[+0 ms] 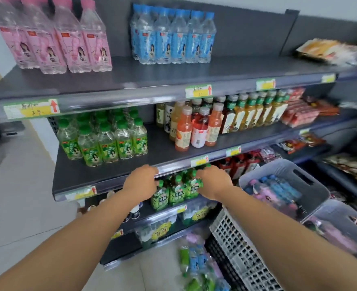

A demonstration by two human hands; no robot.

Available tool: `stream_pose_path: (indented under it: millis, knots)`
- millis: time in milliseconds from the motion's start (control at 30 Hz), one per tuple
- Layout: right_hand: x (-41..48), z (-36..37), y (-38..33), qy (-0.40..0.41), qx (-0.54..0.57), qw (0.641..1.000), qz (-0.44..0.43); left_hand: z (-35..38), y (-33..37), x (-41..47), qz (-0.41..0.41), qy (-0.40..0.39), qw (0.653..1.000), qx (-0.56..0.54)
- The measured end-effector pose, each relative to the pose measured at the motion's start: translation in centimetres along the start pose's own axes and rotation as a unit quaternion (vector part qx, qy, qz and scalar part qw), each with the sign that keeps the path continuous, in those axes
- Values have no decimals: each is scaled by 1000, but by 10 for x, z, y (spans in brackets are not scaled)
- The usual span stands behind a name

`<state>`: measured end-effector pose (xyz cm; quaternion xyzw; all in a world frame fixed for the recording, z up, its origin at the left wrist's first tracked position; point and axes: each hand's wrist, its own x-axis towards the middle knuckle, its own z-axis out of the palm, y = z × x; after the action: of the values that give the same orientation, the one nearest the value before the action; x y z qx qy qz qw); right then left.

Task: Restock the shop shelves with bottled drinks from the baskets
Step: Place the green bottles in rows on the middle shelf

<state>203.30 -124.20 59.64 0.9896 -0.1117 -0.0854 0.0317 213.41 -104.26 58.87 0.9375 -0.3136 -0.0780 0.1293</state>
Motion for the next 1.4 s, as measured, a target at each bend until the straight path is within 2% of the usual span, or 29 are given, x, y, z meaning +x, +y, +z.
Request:
stream_pose_path:
  millis: [500,733,967,1100,1400]
  knots:
    - [-167,61,224,-53,65,976,201,102,271,14,172,-56,980,-76]
    - [-212,88,298,-74,82,951,288,139,364,31,246,-95,963,-61]
    - [-240,133,356,-97,72,938,326,205,440,48,288,-140,947,-35]
    - [-245,165,393,-119,102,927,341,252,478,57,268,-188,944,-46]
    - [-231,242,479,-149,155,911,352,343,539,81,199,-235,949,-68]
